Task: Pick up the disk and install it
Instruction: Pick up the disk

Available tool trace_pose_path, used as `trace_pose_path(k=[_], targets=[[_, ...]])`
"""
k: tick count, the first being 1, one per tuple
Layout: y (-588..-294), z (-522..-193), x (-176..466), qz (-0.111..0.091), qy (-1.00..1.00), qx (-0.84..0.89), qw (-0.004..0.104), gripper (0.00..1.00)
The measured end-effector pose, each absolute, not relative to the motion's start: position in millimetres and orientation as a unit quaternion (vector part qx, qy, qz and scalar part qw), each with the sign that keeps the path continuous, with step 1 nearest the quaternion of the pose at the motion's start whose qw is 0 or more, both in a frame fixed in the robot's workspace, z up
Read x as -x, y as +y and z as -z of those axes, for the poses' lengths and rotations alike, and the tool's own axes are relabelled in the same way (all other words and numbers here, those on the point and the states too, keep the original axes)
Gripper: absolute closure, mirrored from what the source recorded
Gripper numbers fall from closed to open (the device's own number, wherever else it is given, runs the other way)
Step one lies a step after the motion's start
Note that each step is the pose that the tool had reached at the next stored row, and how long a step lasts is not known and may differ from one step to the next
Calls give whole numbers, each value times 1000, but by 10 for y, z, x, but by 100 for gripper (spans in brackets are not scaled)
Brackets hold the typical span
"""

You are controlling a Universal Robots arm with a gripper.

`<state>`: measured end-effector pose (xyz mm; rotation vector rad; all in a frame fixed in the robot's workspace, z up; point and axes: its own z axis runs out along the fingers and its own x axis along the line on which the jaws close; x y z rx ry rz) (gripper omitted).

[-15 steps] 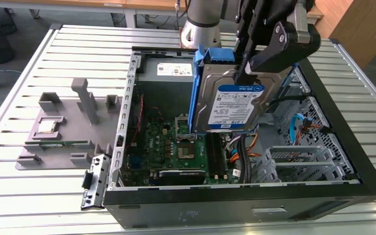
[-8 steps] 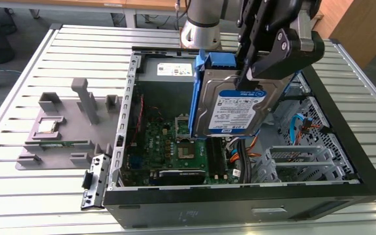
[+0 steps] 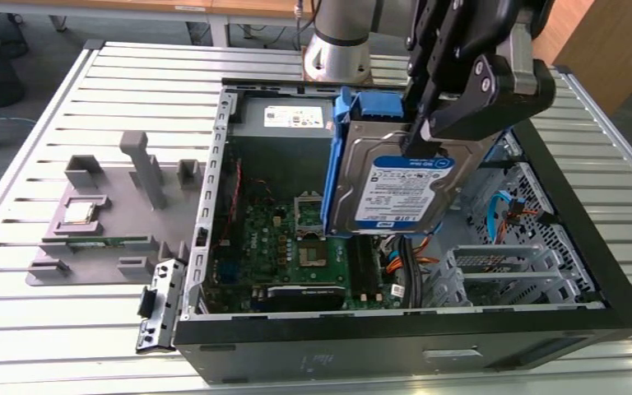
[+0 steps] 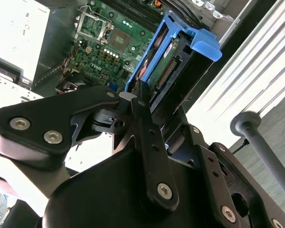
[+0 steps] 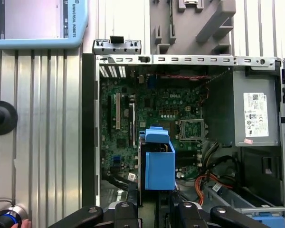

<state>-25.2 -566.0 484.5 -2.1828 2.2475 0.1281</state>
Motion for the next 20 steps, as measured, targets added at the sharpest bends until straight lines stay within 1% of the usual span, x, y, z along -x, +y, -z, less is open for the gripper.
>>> trace_pose_path(k=[13,20], targets=[[-5802,-4844,210,-41,724,688,3,65],[-5811,-4843,152,-41,725,688,3,65]])
